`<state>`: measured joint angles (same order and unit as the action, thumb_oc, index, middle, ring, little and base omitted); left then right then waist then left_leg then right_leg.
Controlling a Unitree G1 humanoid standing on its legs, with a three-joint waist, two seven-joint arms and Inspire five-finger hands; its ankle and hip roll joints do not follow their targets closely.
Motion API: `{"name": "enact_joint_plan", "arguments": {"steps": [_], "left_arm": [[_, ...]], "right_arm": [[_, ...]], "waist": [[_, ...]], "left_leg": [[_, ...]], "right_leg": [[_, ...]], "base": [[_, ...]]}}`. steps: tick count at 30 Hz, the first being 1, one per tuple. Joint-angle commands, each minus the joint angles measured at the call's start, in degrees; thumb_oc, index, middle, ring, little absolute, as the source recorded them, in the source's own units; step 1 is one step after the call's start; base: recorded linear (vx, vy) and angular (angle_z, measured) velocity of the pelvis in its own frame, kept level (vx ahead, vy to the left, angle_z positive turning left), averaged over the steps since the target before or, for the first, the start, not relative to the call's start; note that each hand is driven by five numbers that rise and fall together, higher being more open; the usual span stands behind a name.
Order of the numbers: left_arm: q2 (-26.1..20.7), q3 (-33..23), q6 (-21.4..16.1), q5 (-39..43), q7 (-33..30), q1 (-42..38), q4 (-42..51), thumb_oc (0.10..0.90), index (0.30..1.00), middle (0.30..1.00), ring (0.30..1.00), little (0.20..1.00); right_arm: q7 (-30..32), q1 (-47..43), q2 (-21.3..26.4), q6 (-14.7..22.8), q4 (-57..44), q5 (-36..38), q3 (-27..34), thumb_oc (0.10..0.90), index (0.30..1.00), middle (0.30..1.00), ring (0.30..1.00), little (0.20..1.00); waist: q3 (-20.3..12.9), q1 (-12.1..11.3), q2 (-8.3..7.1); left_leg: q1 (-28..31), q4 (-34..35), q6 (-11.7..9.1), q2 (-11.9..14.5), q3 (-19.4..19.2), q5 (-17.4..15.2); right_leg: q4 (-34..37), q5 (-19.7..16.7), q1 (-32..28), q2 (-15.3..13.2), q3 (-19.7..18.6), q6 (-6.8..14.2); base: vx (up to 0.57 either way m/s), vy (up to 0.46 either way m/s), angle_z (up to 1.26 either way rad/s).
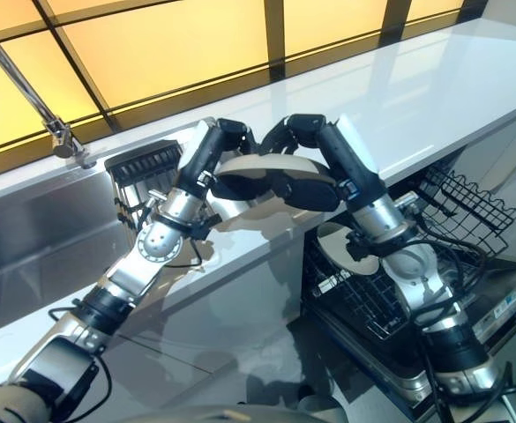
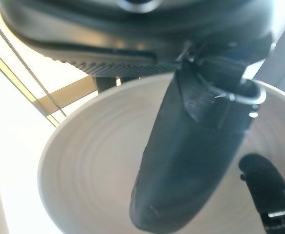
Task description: Pick up plates and place into dishwasher.
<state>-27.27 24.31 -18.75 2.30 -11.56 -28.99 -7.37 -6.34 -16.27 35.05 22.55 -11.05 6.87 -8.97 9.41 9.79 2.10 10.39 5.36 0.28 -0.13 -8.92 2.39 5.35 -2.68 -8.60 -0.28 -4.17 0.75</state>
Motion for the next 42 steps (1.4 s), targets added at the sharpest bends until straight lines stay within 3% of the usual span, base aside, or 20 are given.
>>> {"name": "enact_joint_plan", "arguments": {"steps": [1, 3, 4, 5, 6, 19, 27, 31, 40, 42], "left_arm": [[1.7, 0.7, -4.1, -1.1, -3.4, -10.1, -1.6, 0.1, 0.3, 0.3, 0.3, 0.2], [1.5, 0.5, -4.2, -1.3, -3.8, -9.9, -1.3, 0.1, 0.3, 0.3, 0.3, 0.2], [1.3, 0.1, -4.3, -1.4, -4.1, -9.8, -1.0, 0.18, 0.368, 0.368, 0.368, 0.28], [1.1, -0.1, -4.3, -1.8, -4.9, -9.7, -0.7, 0.605, 0.733, 0.733, 0.733, 0.705], [0.9, -0.2, -4.8, -2.1, -5.4, -9.6, -0.6, 0.8, 0.9, 0.9, 0.9, 0.9], [-3.5, -4.1, -7.2, -0.5, -3.8, -6.2, 2.6, 0.8, 0.9, 0.9, 0.9, 0.9], [-6.2, -5.9, -8.5, 0.8, -1.8, -2.3, 1.8, 0.8, 0.9, 0.9, 0.9, 0.9], [-6.7, -6.9, -8.4, 0.1, -2.0, 0.4, 1.6, 0.8, 0.9, 0.9, 0.9, 0.9], [-8.3, -9.8, -9.9, 1.5, -1.7, 3.7, 0.5, 0.8, 0.9, 0.9, 0.9, 0.9], [-8.8, -11.1, -10.9, 2.9, -1.0, 5.4, 1.0, 0.8, 0.9, 0.9, 0.9, 0.9]], "right_arm": [[2.6, -8.2, -2.5, 4.0, -1.5, 3.8, 3.7, 0.1, 0.3, 0.3, 0.3, 0.2], [2.8, -7.8, -2.4, 4.1, -1.5, 3.0, 4.0, 0.1, 0.3, 0.3, 0.3, 0.2], [3.2, -7.4, -2.3, 4.5, -1.4, 1.8, 4.3, 0.1, 0.3, 0.3, 0.3, 0.2], [3.5, -7.2, -2.0, 4.8, -1.3, 1.0, 4.5, 0.1, 0.3, 0.3, 0.3, 0.2], [3.9, -7.0, -1.8, 4.9, -1.4, 0.4, 4.7, 0.1, 0.3, 0.3, 0.3, 0.2], [11.8, -4.2, 4.7, 5.7, -0.5, -8.4, 10.4, 0.1, 0.3, 0.3, 0.3, 0.2], [24.9, -0.6, 10.5, 5.9, 1.2, -21.5, 16.6, 0.1, 0.3, 0.3, 0.3, 0.2], [33.0, 2.7, 13.9, 2.7, 2.0, -29.9, 21.1, 0.1, 0.3, 0.3, 0.3, 0.2], [35.9, 8.5, 16.7, -2.4, 8.4, -30.1, 26.5, 0.1, 0.3, 0.3, 0.3, 0.2], [36.0, 11.2, 16.6, -5.4, 12.3, -30.6, 27.5, 0.1, 0.3, 0.3, 0.3, 0.2]], "waist": [[-5.0, -0.2, -1.46], [-5.0, -0.2, -1.46], [-4.9, -0.2, -1.48], [-4.9, -0.2, -1.48], [-5.0, -0.2, -1.51], [-5.0, -0.1, -1.56], [-5.4, 0.4, -1.62], [-5.5, 1.1, -1.62], [-5.5, 1.6, -1.85], [-5.4, 1.7, -2.03]], "left_leg": [[1.8, -0.4, 4.2, -3.9, 0.9, -9.9], [1.8, -0.4, 4.2, -3.9, 1.0, -9.9], [1.8, -0.4, 4.2, -3.9, 1.0, -9.9], [1.8, -0.4, 4.2, -3.9, 1.0, -9.9], [1.8, -0.4, 4.2, -3.9, 1.0, -9.9], [1.9, -0.4, 4.0, -3.9, 1.1, -10.0], [1.8, -0.4, 4.0, -3.7, 0.9, -10.1], [1.7, -0.4, 4.0, -3.6, 0.3, -10.2], [1.4, -0.4, 3.7, -3.3, -0.4, -10.2], [1.2, -0.4, 3.6, -3.3, -0.4, -10.0]], "right_leg": [[-0.3, 5.0, -1.4, 4.9, 0.5, 0.6], [-0.3, 5.0, -1.4, 4.9, 0.5, 0.6], [-0.3, 5.0, -1.4, 4.9, 0.5, 0.6], [-0.3, 5.0, -1.4, 4.9, 0.5, 0.6], [-0.3, 5.1, -1.4, 4.9, 0.5, 0.7], [-0.3, 5.0, -1.5, 5.0, 0.3, 0.7], [-0.3, 4.8, -1.3, 5.2, -0.2, 1.0], [-0.3, 4.7, -1.0, 5.4, -0.9, 1.1], [-0.3, 4.5, -0.6, 5.4, -1.0, 1.6], [-0.3, 4.3, -0.4, 5.4, -1.1, 1.7]], "base": [[0.0, 0.0, 0.0], [0.0, 0.0, 0.0], [0.0, 0.0, 0.0], [0.0, 0.0, 0.0], [0.0, 0.0, 0.0], [0.0, 0.0, 0.0], [0.0, 0.0, 0.0], [0.0, 0.003, -0.01], [0.0, -0.002, -0.03], [0.0, -0.037, -0.03]]}}
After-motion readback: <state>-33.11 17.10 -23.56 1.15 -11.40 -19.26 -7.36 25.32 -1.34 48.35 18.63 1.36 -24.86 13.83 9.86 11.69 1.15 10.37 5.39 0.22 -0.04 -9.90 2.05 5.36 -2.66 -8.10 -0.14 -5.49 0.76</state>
